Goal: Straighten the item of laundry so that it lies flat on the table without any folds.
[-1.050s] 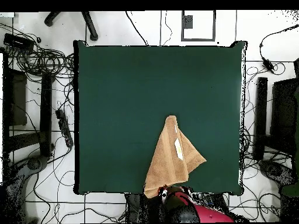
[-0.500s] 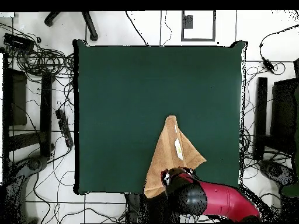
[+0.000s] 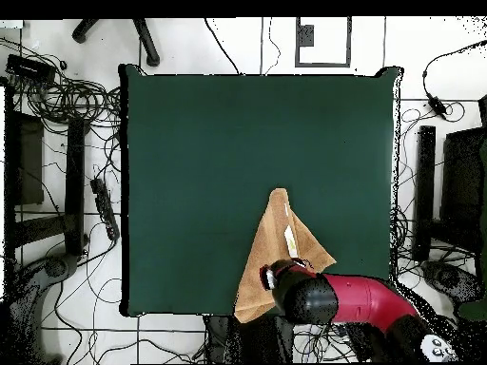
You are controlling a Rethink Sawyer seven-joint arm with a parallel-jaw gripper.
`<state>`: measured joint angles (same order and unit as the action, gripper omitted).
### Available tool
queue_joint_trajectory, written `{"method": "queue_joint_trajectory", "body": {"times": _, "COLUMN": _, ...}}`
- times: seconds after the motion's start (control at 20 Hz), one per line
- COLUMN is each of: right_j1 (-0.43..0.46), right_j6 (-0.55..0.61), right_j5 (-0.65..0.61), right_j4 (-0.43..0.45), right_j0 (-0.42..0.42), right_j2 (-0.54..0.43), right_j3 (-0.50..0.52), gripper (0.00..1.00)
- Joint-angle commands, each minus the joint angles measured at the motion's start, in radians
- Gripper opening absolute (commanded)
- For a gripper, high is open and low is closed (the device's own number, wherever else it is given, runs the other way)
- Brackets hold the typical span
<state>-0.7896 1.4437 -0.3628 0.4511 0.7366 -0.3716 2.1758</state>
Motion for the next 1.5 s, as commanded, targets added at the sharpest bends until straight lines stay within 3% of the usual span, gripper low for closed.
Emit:
{"method": "queue_joint_trajectory", "body": {"times": 0.05, "right_j1": 0.144, "right_j6": -0.157, "right_j5": -0.071, "right_j4": 0.097, "right_j0": 0.011, "right_j2": -0.157, "right_j3": -0.136, "gripper": 1.0}}
{"method": "queue_joint_trajectory", "body": {"times": 0.65, "right_j1": 0.197, "right_j6": -0.288, "right_j5": -0.258, "right_j4": 0.174, "right_j0": 0.084, "right_j2": -0.247, "right_j3": -0.256, "gripper": 1.0}}
{"method": "queue_joint_trajectory", "body": {"times": 1.1, "right_j1": 0.144, "right_j6": -0.315, "right_j5": -0.361, "right_j4": 0.217, "right_j0": 0.123, "right_j2": -0.314, "right_j3": -0.278, "gripper": 1.0}}
{"method": "queue_joint_trajectory", "body": {"times": 1.5, "right_j1": 0.184, "right_j6": -0.266, "right_j5": -0.297, "right_j4": 0.278, "right_j0": 0.151, "right_j2": -0.348, "right_j3": -0.265, "gripper": 1.0}}
